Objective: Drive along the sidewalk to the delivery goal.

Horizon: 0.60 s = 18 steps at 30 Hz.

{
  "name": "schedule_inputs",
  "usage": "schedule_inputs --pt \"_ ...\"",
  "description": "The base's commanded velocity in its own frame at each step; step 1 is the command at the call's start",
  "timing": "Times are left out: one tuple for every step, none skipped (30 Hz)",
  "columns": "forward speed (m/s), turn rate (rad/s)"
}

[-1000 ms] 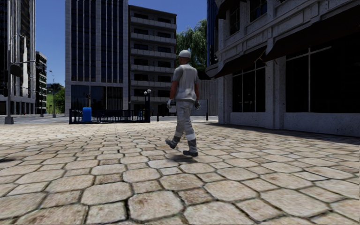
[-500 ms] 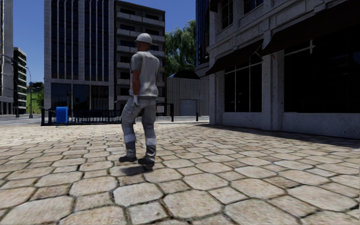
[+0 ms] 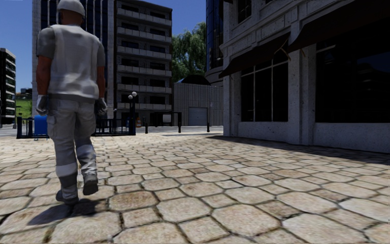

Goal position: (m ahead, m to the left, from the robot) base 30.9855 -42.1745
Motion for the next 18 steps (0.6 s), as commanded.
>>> schedule_inputs --pt "2.0 0.0" --pt "2.0 0.0" --pt "2.0 0.0" --pt "2.0 0.0" --pt "2.0 0.0" --pt "2.0 0.0" --pt "2.0 0.0" --pt "2.0 0.0" --pt "2.0 0.0" --pt "2.0 0.0" --pt "2.0 0.0" --pt "2.0 0.0" --pt "2.0 0.0" --pt "2.0 0.0" --pt "2.0 0.0" --pt "2.0 0.0" --pt "2.0 0.0" --pt "2.0 0.0"
